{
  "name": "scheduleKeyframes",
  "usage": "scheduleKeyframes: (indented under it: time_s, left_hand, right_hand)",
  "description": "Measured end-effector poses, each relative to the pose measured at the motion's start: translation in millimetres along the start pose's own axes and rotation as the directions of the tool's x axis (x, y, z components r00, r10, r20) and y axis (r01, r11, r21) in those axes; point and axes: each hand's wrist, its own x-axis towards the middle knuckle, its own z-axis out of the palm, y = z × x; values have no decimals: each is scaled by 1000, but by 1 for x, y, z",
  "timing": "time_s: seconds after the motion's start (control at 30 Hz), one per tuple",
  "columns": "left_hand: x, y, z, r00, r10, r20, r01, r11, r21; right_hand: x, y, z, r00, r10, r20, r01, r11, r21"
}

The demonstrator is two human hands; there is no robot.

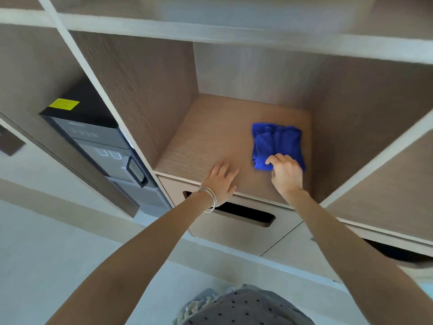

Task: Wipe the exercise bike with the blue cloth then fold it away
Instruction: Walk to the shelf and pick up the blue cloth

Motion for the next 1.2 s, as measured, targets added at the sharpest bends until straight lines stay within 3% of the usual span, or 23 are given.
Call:
scheduleKeyframes:
  time_s: [0.23,0.5,0.77,0.87,1.03,1.2]
  left_hand:
    - [-29,4,6,991,134,2,-134,989,67]
    - [-65,-5,3,982,186,-8,-185,979,80]
    - [-53,5,-1,992,113,-55,-110,992,61]
    - [-43,6,-4,995,83,-64,-81,996,30]
    - [-21,1,-8,998,-11,-68,11,1000,5]
    - [-8,-1,1,990,-115,-79,115,993,-6]
  right_hand:
    - [-64,-22,-7,990,-25,-141,39,995,96]
    - [-98,-29,-15,975,1,222,-1,1000,-1]
    - [-75,-19,-22,982,-47,184,50,999,-11]
    - [-39,-14,-21,958,10,288,-1,999,-34]
    - [-1,3,-9,854,83,513,-111,994,24]
    - [4,-12,7,915,-8,402,4,1000,10]
